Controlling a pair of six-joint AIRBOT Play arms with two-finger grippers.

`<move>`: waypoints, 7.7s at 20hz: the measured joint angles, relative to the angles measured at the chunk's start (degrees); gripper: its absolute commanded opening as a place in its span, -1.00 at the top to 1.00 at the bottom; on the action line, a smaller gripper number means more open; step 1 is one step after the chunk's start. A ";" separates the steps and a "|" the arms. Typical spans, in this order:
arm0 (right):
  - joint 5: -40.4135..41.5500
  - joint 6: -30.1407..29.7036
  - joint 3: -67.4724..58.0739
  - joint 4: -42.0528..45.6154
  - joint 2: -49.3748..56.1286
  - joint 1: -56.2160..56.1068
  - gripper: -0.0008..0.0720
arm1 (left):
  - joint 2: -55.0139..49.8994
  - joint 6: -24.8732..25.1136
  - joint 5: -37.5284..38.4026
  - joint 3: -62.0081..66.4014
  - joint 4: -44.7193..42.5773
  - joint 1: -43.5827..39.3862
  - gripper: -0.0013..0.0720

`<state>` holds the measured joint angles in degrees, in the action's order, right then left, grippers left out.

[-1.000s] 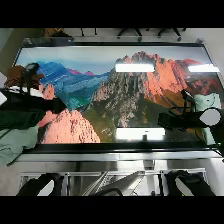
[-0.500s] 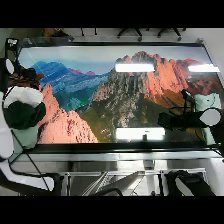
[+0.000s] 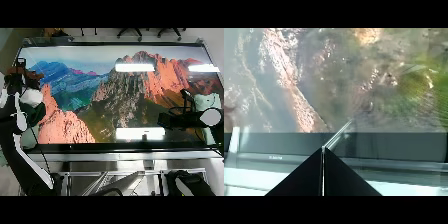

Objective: Fold the shirts.

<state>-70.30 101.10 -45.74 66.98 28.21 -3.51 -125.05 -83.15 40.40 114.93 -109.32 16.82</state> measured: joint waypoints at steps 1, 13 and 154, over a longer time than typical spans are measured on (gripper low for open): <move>0.00 -0.07 0.00 -0.07 0.00 0.00 0.90 | -0.85 0.00 -2.45 -0.48 -0.13 0.04 -0.54; 0.02 -0.39 0.00 -0.85 0.00 0.00 0.90 | 8.28 0.02 3.15 4.70 0.20 -5.53 0.93; -1.81 -33.44 -34.93 -20.65 55.43 10.36 0.91 | 33.62 10.73 7.41 -40.17 53.88 -4.11 0.92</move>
<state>-72.12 67.66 -80.66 46.33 83.64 6.85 -91.44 -72.42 47.81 74.76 -55.44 12.71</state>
